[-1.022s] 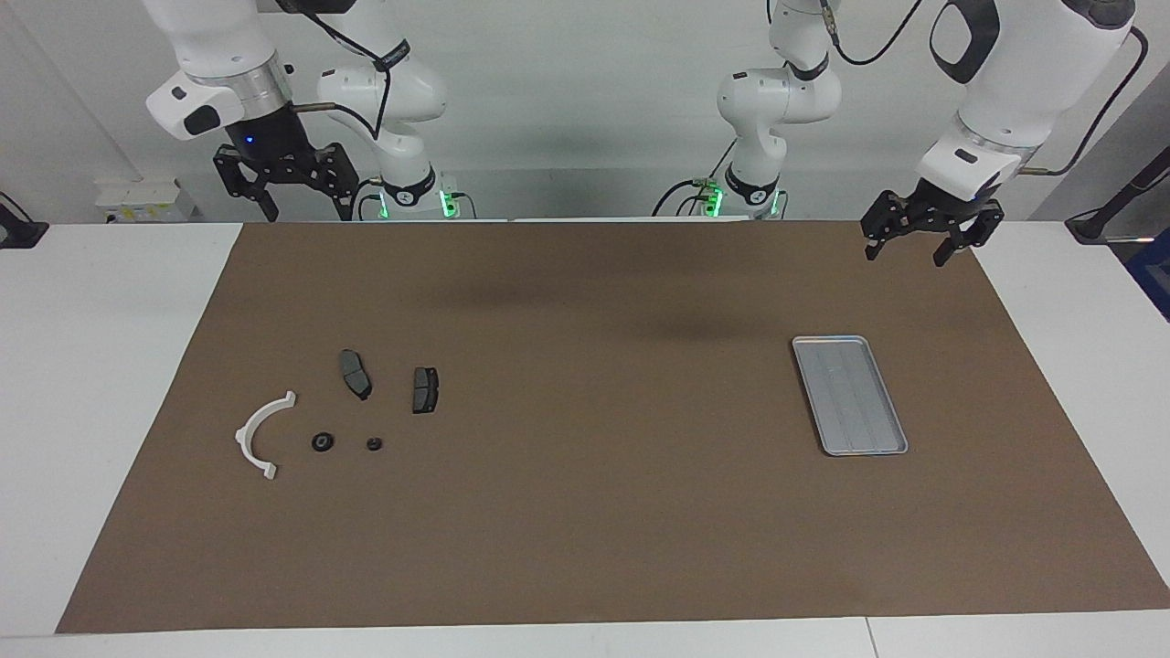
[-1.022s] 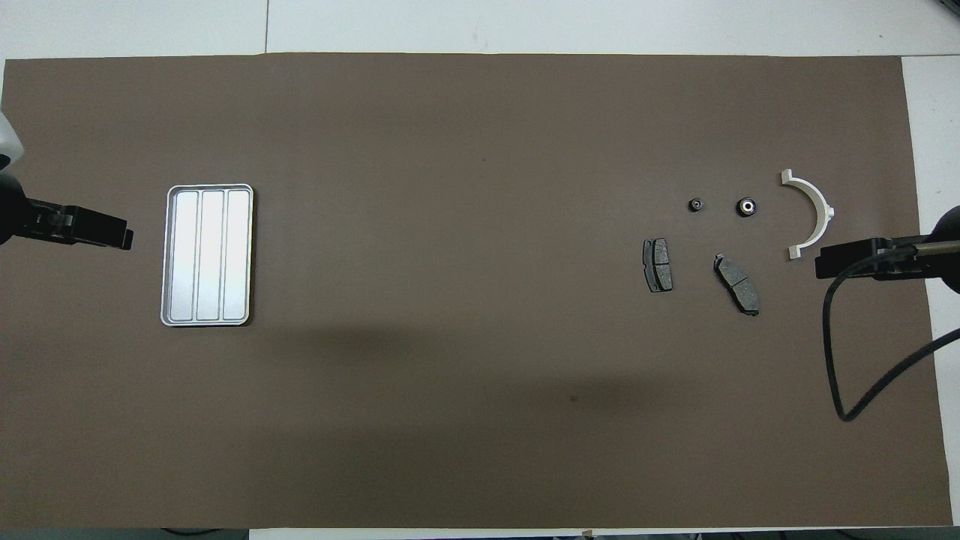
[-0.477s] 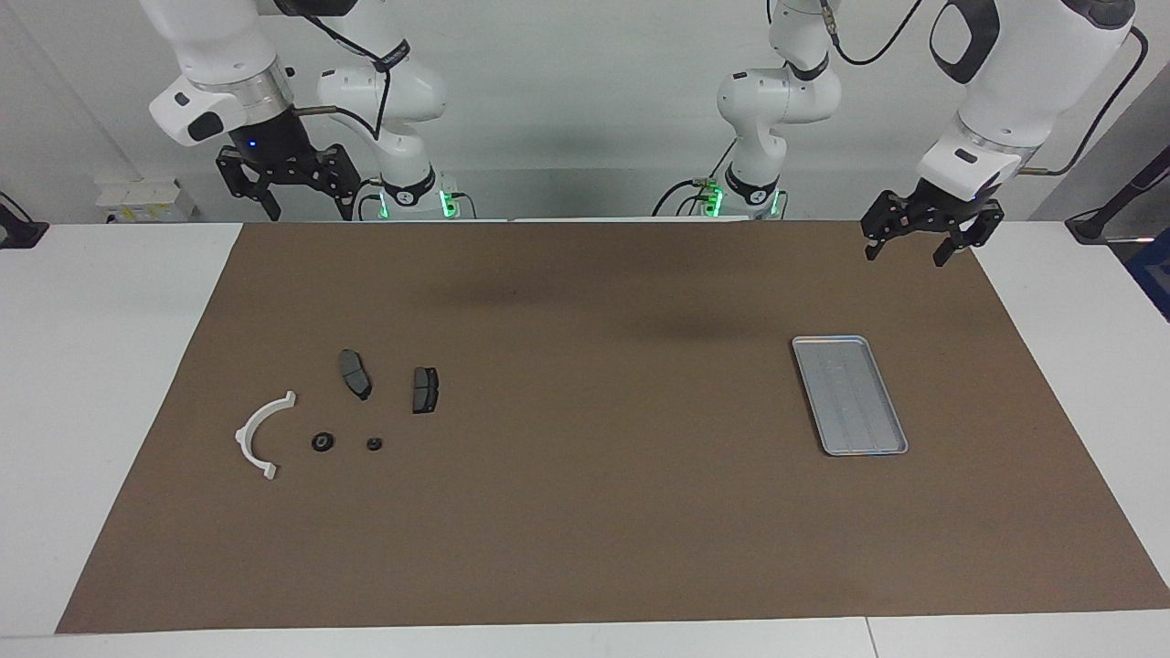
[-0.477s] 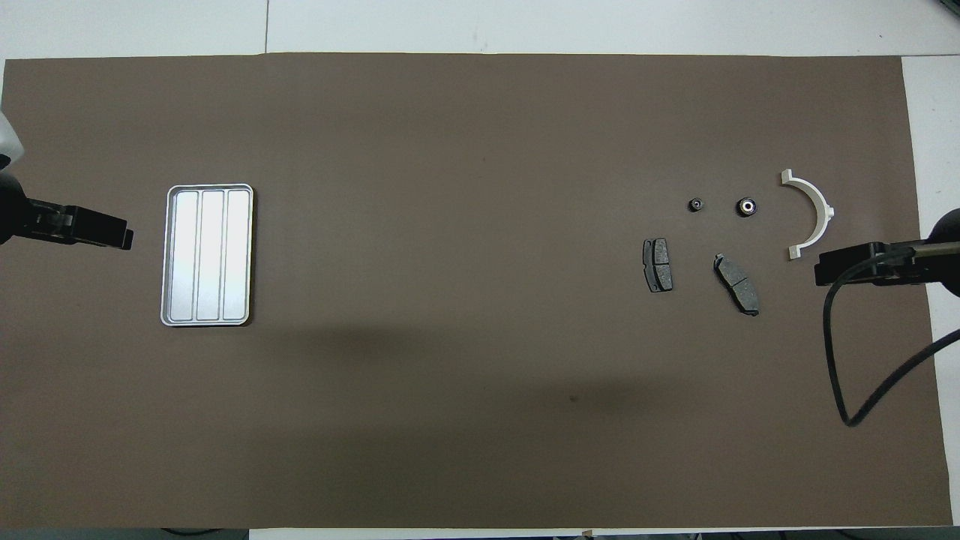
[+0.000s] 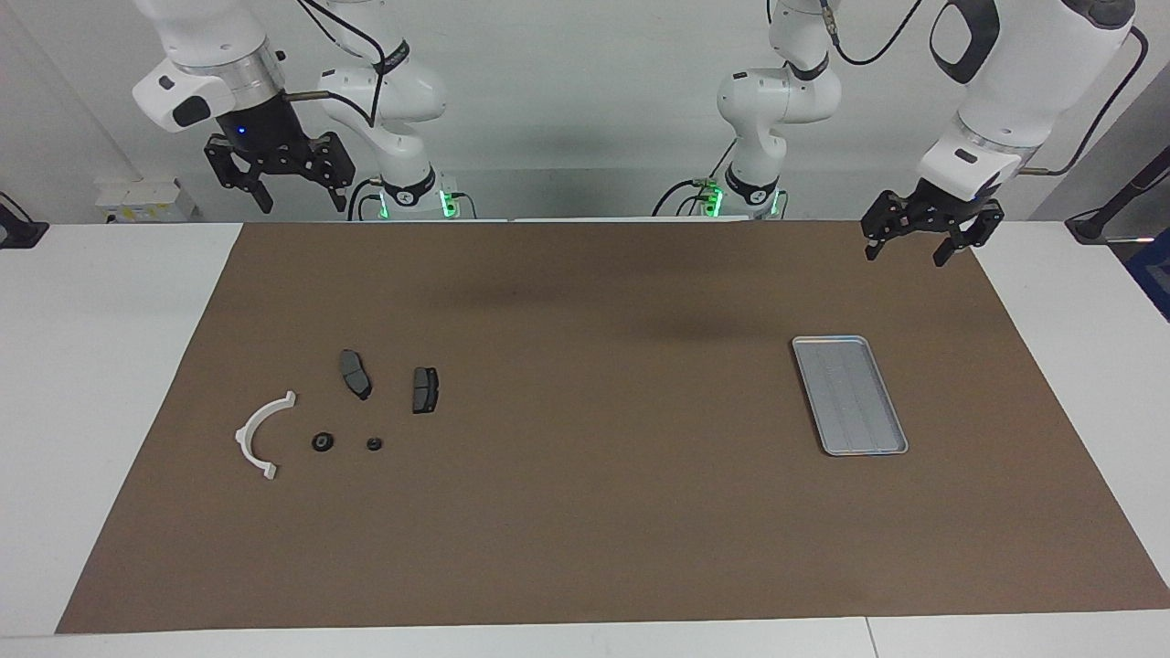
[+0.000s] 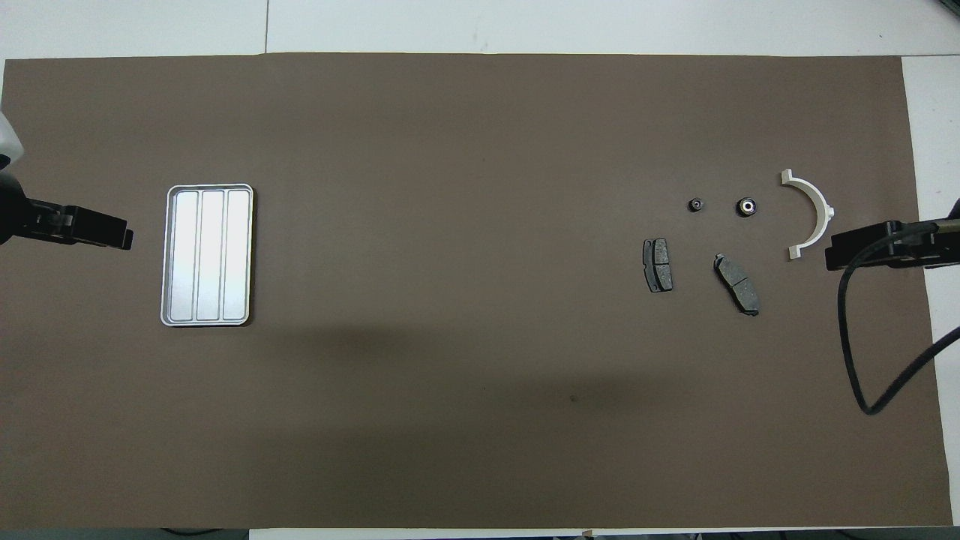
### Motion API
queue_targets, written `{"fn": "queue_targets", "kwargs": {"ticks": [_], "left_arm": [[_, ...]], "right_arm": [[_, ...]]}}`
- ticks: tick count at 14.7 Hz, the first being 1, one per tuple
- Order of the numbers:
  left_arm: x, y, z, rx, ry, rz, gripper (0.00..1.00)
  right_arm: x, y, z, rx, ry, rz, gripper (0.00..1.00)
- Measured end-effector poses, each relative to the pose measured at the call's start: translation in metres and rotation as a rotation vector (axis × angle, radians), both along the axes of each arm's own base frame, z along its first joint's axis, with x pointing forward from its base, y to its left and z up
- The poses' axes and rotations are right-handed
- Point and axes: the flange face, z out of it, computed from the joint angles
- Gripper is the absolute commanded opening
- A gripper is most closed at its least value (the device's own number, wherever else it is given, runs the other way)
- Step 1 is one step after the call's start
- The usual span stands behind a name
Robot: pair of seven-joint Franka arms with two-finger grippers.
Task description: Pick bearing gear from pile to tray
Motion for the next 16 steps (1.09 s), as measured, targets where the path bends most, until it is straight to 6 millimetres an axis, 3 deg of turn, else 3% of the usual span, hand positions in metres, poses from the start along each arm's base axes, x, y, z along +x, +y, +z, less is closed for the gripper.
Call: {"fn": "queue_targets", "kwargs": {"ticks": [8, 16], "left_arm": [[0.000, 0.000, 0.000, 0.000, 0.000, 0.000, 1.00], [0.000, 0.000, 0.000, 0.000, 0.000, 0.000, 1.00]], "right_arm": [[0.017, 0.000, 0.012, 0.002, 0.014, 0.001, 1.00], [0.017, -0.001, 0.017, 0.002, 0.004, -0.001, 1.00]]}}
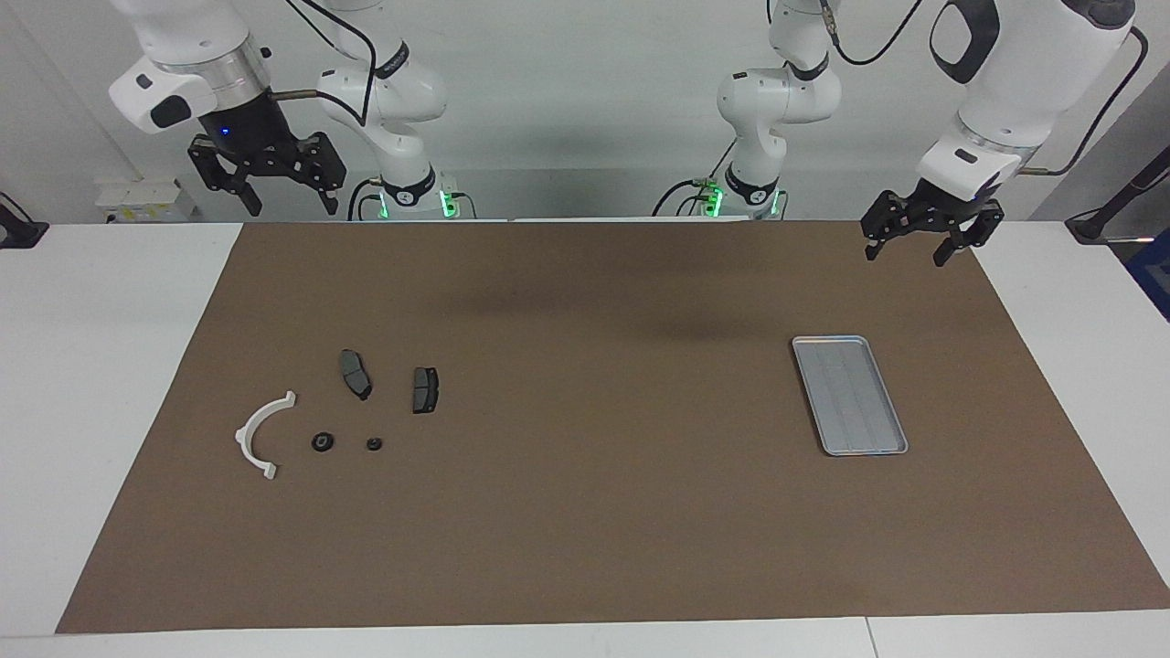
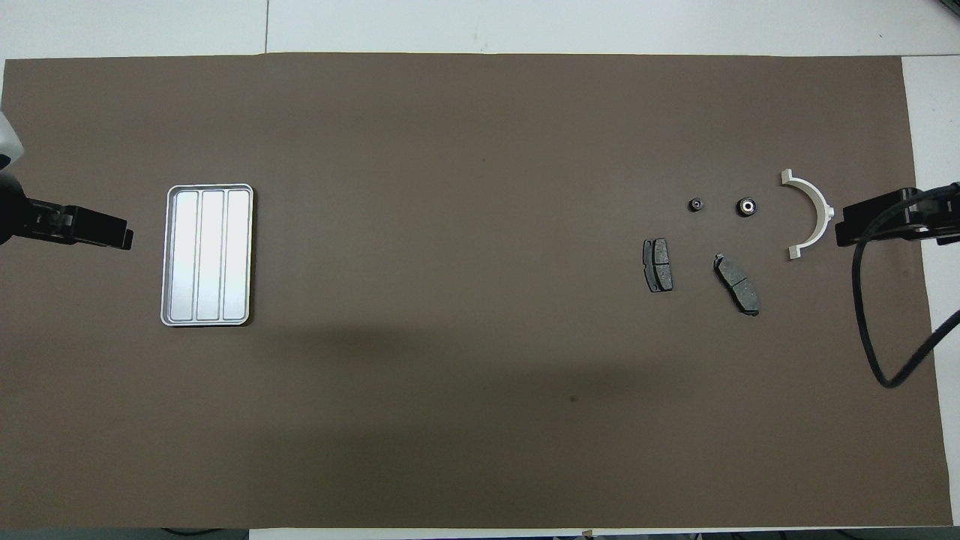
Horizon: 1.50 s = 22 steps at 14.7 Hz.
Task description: Pick bearing gear from pile to tray
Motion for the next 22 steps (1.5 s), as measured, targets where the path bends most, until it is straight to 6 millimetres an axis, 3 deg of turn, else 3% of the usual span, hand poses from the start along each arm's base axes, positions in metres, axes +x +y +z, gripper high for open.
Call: {"fn": "queue_targets", "kwargs": {"ticks": [22], "left_arm": [[0.000, 0.000, 0.000, 0.000, 0.000, 0.000, 1.00]], "right_arm": [[0.011, 0.001, 0.001, 0.004, -0.083, 0.000, 1.00]]}}
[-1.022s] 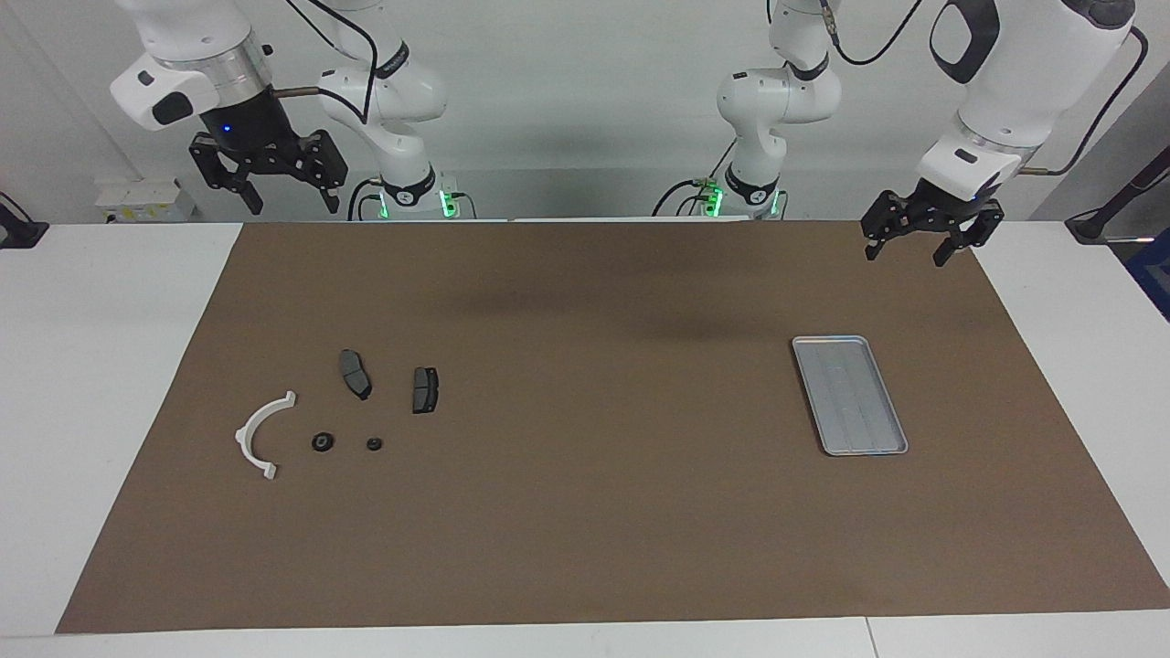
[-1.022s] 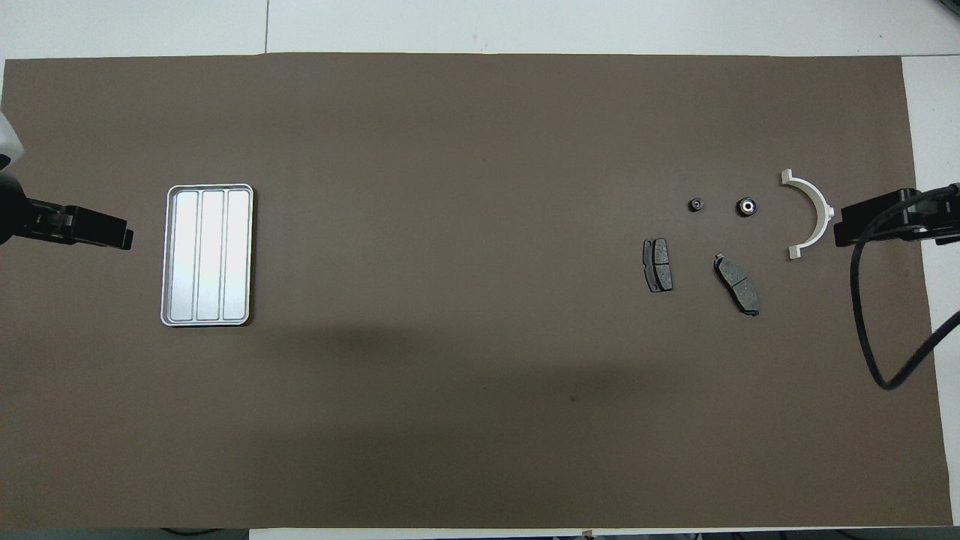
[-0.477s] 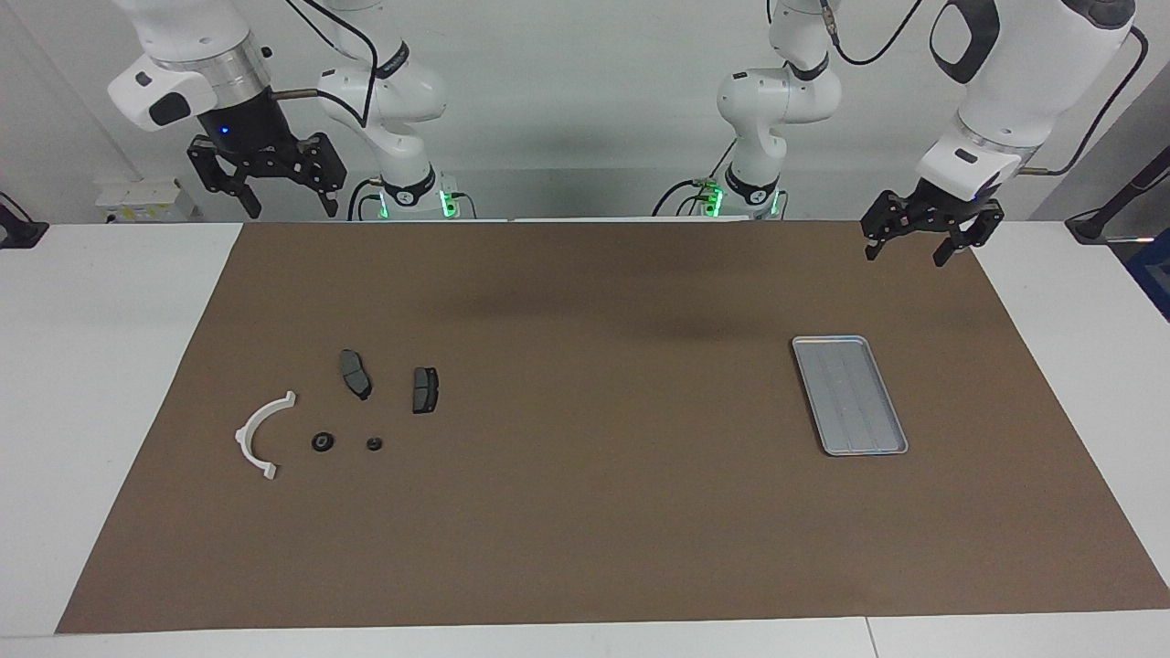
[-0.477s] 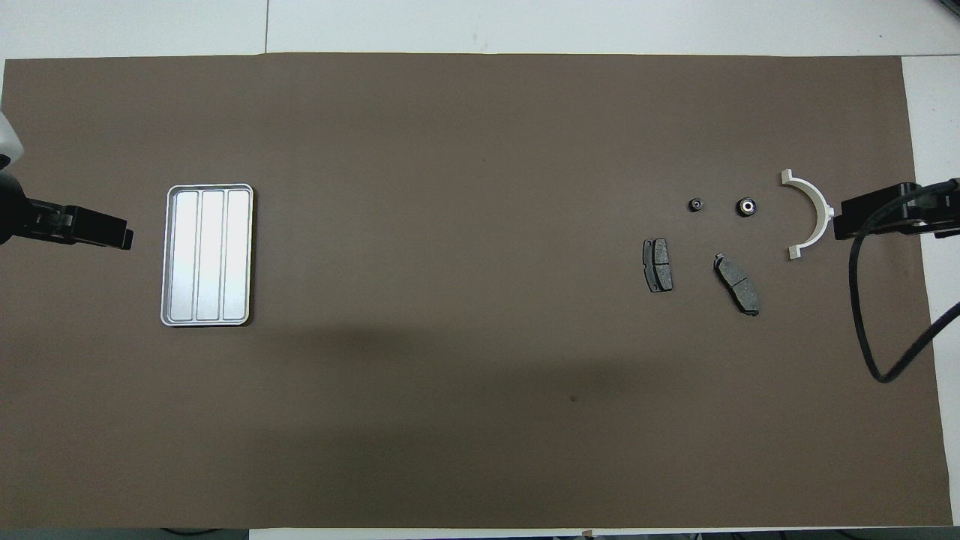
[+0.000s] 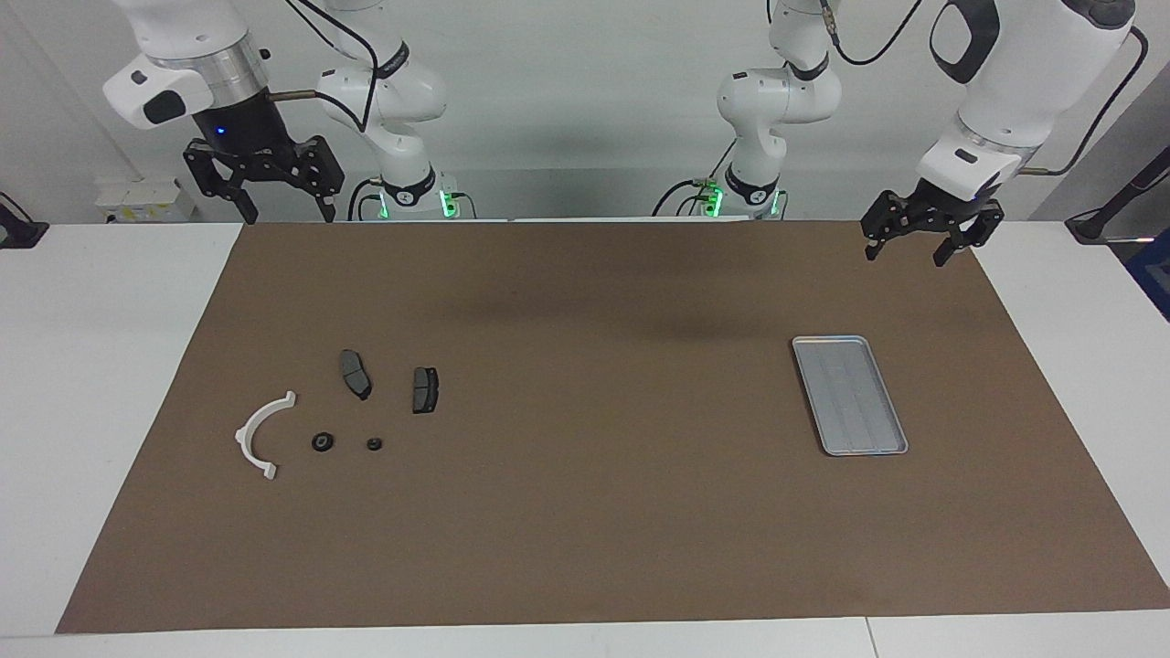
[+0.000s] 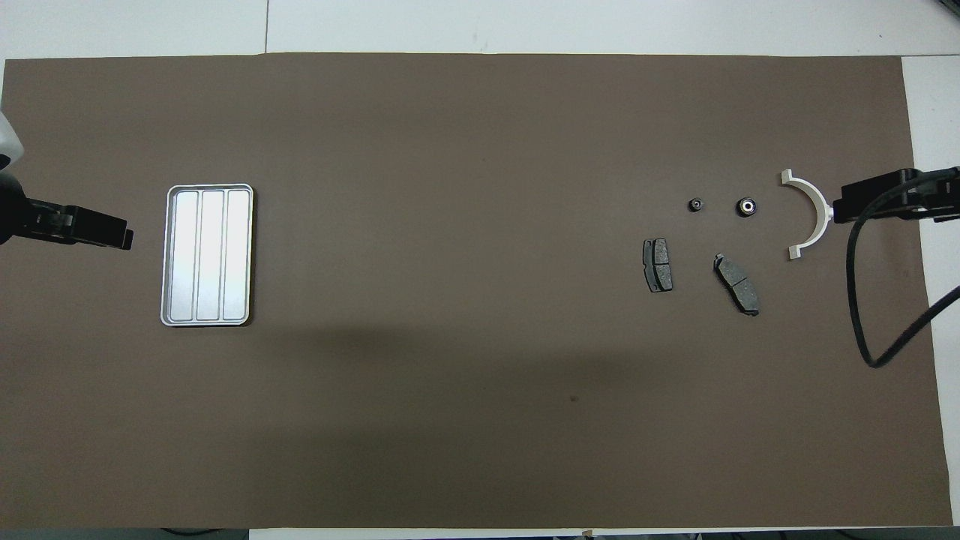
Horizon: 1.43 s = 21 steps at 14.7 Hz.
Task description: Pick bearing gear from pile to tray
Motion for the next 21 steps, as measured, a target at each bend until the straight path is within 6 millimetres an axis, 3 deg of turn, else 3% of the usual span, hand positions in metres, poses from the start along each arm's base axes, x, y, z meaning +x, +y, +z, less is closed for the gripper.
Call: {"fn": "queue_targets", "kwargs": {"ticks": [15, 18, 21], "left_arm": [[0.000, 0.000, 0.000, 0.000, 0.000, 0.000, 1.00], [0.000, 0.000, 0.000, 0.000, 0.000, 0.000, 1.00], [0.000, 0.000, 0.000, 0.000, 0.000, 0.000, 1.00]], "right_arm": [[0.009, -0.005, -0.002, -0.023, -0.064, -0.008, 1.00], [0.016, -0.011, -0.014, -0.069, -0.084, -0.011, 1.00], [0.027, -0.015, -0.037, -0.112, -0.105, -0.007, 1.00]]}}
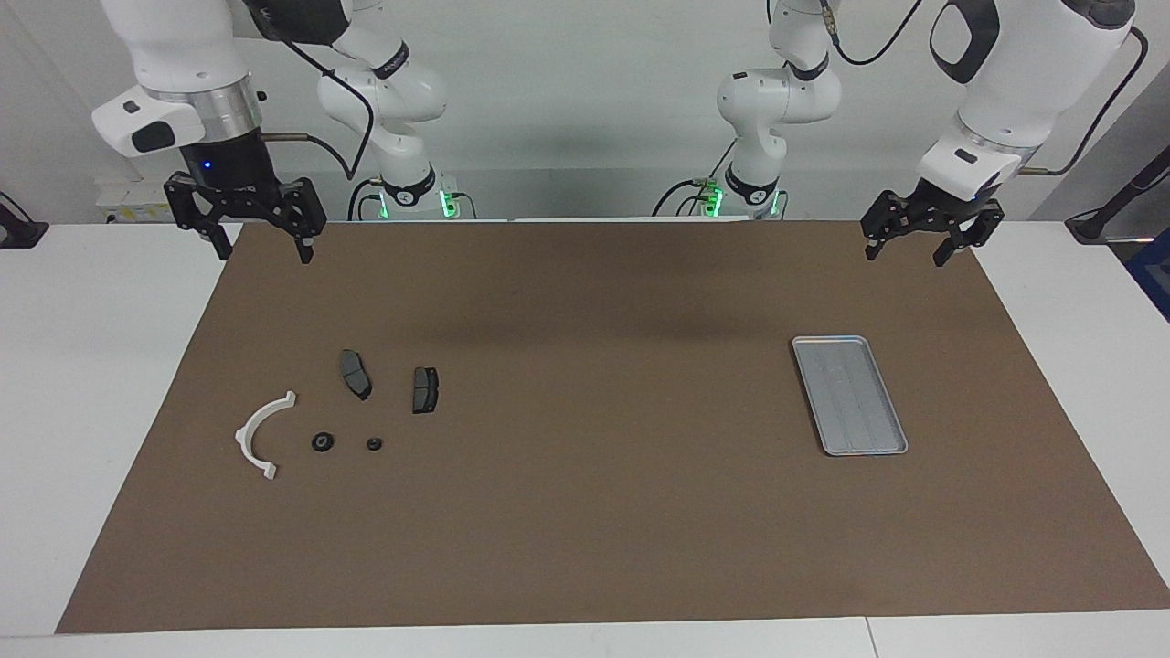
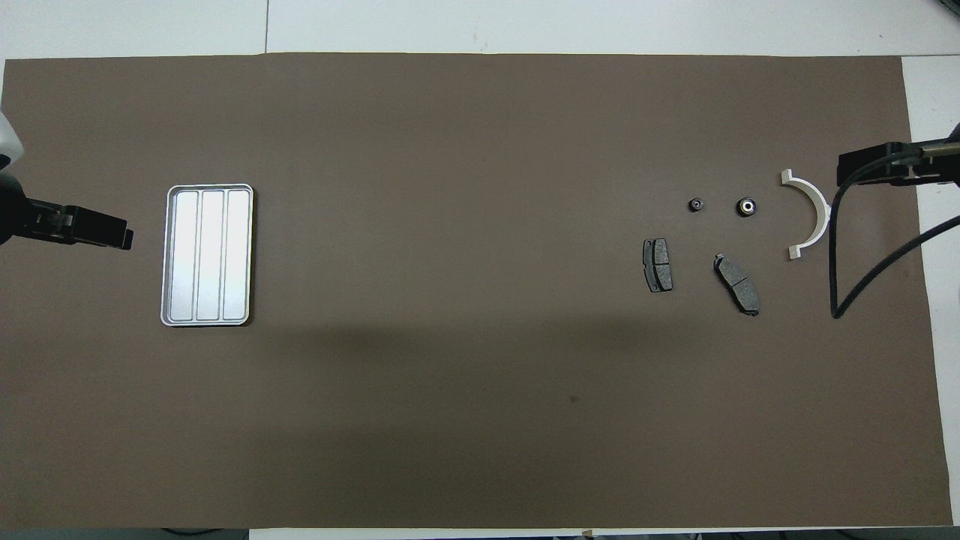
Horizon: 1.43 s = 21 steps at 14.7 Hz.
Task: Pick bearing gear from pile to tray
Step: 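Lower the right gripper over the dark bearing ring beside the white arc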
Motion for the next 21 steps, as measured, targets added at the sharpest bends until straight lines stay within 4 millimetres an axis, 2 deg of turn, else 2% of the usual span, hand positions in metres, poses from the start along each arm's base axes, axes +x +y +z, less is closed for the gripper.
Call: {"fn": "queue_targets", "kwargs": {"ticks": [7, 9, 15, 18, 21], "left_arm": [[0.000, 0.000, 0.000, 0.000, 0.000, 0.000, 1.00], [0.000, 0.000, 0.000, 0.000, 0.000, 0.000, 1.00], [0.000, 0.000, 0.000, 0.000, 0.000, 0.000, 1.00], [0.000, 0.000, 0.000, 0.000, 0.000, 0.000, 1.00], [0.000, 0.000, 0.000, 0.000, 0.000, 0.000, 1.00]], "right_arm": [[0.039, -0.035, -0.097, -0.018, 0.001, -0.032, 1.00], [0.052, -0.039, -0.124, -0.014, 0.015, -0.038, 1.00], [0.075, -0.027, -0.188, 0.013, 0.049, -0.135, 1.00], [0.083, -0.023, -0.216, 0.022, 0.062, -0.175, 0.92], [0.090, -0.022, -0.244, 0.031, 0.072, -0.224, 0.92]]}}
